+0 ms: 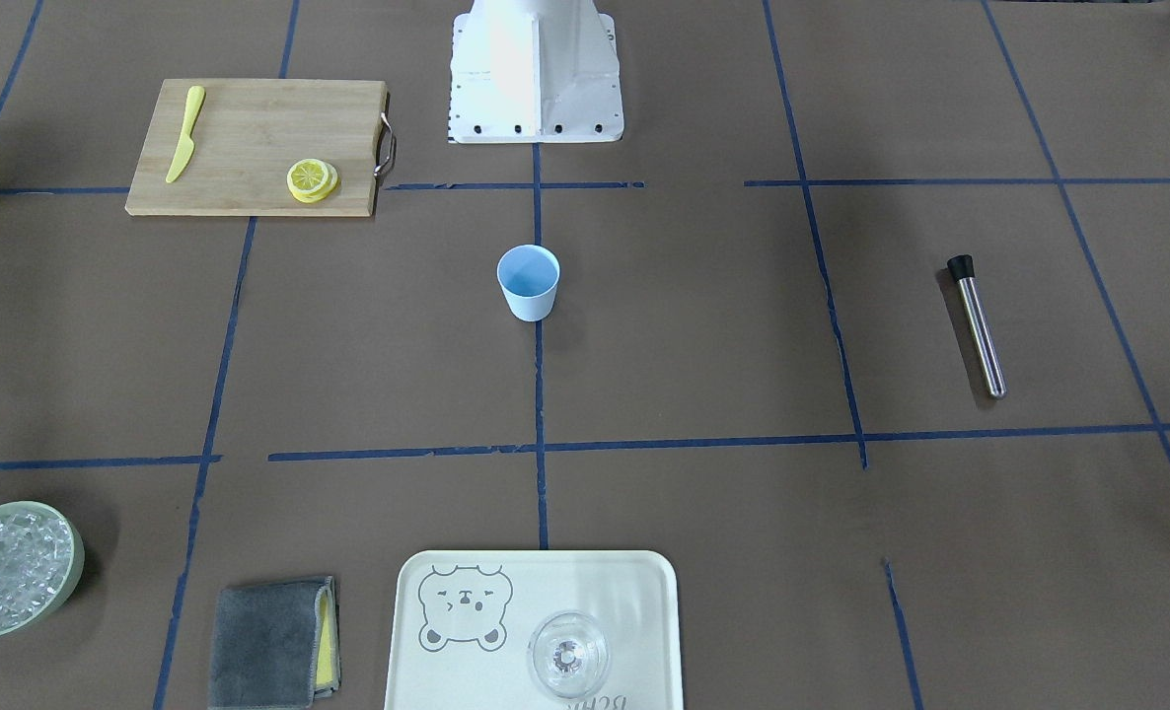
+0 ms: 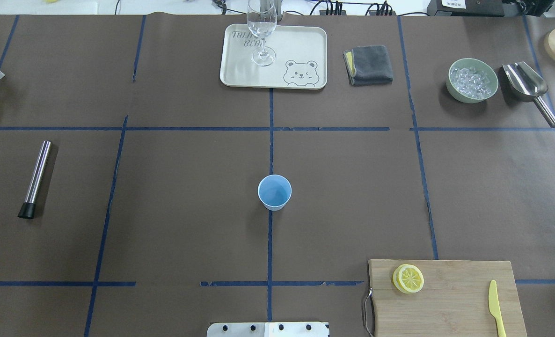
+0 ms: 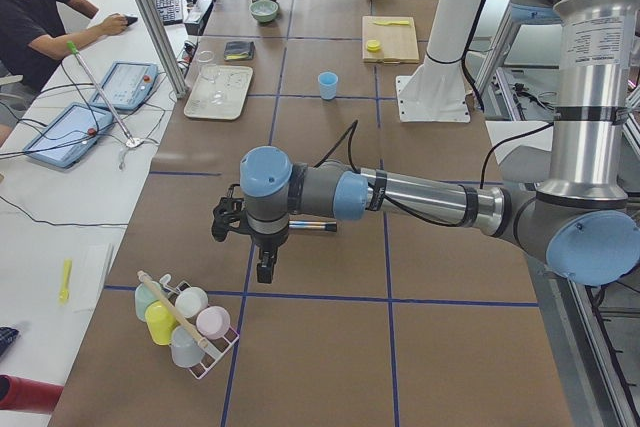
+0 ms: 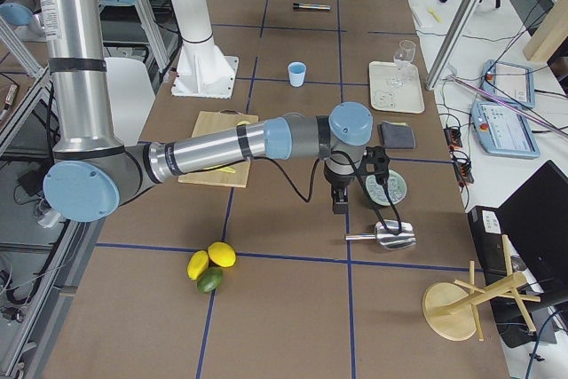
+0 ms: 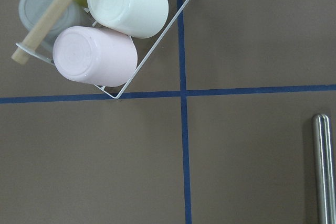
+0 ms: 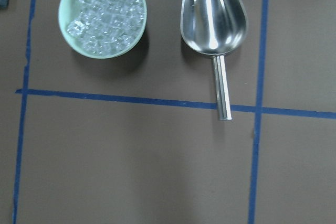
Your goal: Squeeze lemon into cup
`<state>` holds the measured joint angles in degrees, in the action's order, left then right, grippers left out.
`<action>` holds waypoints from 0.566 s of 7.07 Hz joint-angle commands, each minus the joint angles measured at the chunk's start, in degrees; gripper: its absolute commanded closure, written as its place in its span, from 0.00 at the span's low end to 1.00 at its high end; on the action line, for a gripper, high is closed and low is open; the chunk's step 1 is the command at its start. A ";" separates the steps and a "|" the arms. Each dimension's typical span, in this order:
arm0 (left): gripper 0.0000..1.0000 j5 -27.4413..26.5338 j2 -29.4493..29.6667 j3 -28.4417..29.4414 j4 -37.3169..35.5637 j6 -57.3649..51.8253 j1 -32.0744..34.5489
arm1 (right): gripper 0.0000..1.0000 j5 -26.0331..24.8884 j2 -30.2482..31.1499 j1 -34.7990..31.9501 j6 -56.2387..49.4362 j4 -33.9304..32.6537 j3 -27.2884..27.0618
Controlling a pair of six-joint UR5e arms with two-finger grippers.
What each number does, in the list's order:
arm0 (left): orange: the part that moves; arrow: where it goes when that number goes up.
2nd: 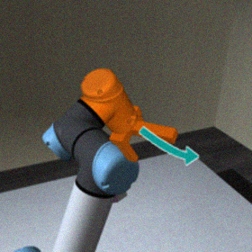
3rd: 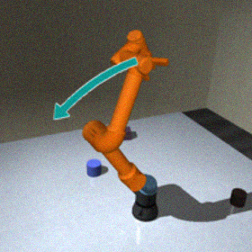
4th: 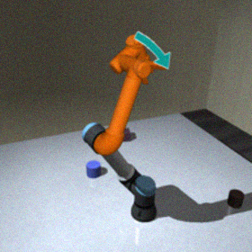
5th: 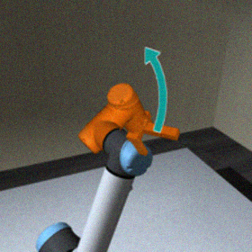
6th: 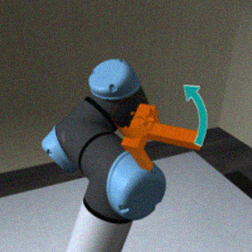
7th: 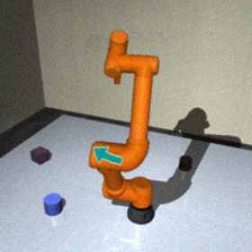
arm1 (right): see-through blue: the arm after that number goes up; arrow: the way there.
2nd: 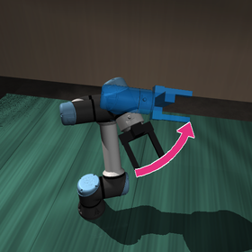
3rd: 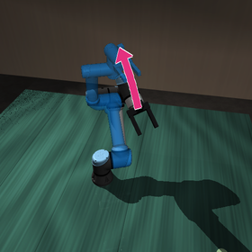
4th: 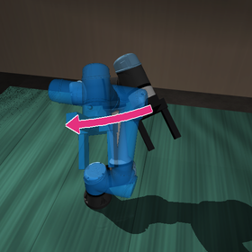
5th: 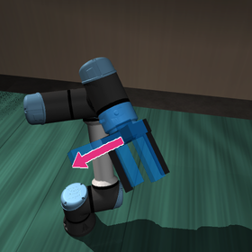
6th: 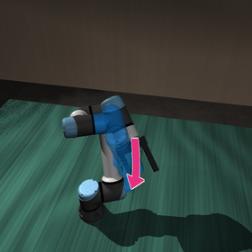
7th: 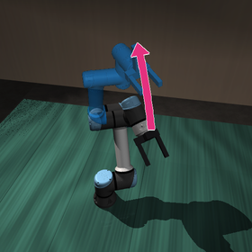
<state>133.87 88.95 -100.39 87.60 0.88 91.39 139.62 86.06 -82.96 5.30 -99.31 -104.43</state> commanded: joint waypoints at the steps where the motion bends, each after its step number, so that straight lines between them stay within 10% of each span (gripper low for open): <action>1: 0.00 -0.01 0.08 -0.25 0.11 0.08 -0.07 | 0.00 -5.80 0.42 9.09 15.68 5.05 -5.14; 4: 0.00 0.17 0.96 -1.03 0.20 0.26 -0.07 | 0.00 -11.26 8.49 19.82 44.39 34.55 -7.36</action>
<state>133.99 89.54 -100.90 87.79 1.04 91.32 131.62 91.28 -67.59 39.80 -75.97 -110.92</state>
